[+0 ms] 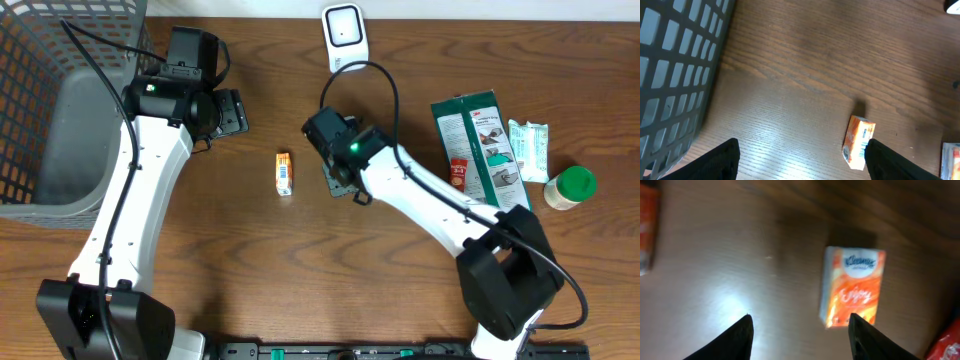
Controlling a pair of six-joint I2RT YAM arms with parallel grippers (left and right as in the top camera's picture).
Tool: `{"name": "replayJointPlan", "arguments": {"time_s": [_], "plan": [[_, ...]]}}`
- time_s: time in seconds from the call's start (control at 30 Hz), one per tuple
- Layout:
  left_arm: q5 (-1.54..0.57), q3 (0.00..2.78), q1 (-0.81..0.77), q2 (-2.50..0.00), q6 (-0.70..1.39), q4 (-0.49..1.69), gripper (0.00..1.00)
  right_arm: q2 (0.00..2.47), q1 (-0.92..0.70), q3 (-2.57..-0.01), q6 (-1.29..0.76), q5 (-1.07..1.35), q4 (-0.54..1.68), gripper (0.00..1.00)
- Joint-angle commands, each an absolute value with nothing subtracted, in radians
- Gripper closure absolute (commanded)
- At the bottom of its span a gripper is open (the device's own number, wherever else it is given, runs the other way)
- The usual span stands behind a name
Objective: Scan the item barcode
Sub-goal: 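Lift the Kleenex pack upright with the right gripper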
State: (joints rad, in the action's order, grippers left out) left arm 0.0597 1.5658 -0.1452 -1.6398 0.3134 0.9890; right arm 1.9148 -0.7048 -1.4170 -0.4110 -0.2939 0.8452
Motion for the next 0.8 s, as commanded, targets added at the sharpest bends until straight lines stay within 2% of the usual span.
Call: {"name": "replayJointPlan", "arguments": {"time_s": [0.0,0.33,0.77], "plan": [[0.080,1.565,-0.142,-1.614,0.308,0.994,0.20,1.904,-0.716,-1.347,-0.456,-0.419,0.791,0.46],[0.080,1.565,-0.142,-1.614,0.308,0.994,0.20,1.904,-0.714,-1.161,-0.455,-0.553,0.535,0.59],[0.080,1.565,-0.142,-1.614,0.308,0.994,0.20,1.904,-0.713,-1.127,-0.437,-0.549,0.483,0.69]]}}
